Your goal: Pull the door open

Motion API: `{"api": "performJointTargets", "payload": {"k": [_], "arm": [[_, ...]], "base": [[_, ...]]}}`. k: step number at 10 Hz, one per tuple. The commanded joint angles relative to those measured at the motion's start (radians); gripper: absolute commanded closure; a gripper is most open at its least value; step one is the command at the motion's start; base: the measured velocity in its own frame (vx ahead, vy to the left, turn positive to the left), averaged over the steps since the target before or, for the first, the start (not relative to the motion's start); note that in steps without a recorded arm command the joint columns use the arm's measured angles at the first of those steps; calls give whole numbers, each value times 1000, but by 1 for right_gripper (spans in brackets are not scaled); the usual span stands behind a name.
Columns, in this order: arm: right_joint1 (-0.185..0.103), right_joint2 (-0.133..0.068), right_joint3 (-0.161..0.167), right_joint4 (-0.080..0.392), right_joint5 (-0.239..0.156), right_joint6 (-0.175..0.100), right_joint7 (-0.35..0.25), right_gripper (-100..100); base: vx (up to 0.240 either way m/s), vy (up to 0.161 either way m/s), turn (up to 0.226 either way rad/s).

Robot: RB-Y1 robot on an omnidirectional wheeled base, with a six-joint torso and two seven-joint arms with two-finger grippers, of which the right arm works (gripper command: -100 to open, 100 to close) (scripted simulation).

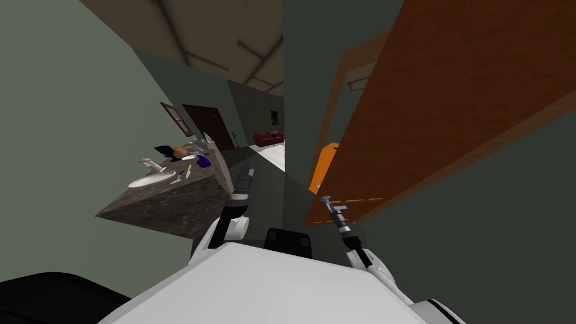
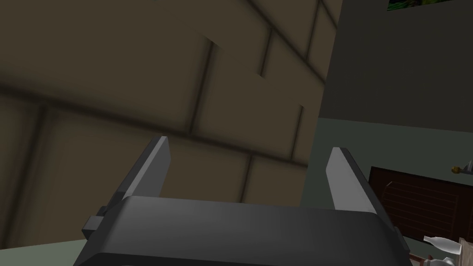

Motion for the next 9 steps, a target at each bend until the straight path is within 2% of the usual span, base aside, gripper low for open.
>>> {"api": "performJointTargets", "payload": {"k": [1,3,5,6,8,9], "arm": [[9,-8,8,29,0,-43,-10,100],[31,-23,18,51,0,-96,-21,100],[31,-23,18,51,0,-96,-21,100],[43,-32,23,63,-1,-126,-27,100],[43,-32,23,63,-1,-126,-27,100],[69,-51,35,88,-1,-183,-39,100]], "base": [[-33,-13,71],[-42,-15,68],[-27,-10,11],[-27,-17,69],[-21,-8,14],[-43,-25,155]]}}
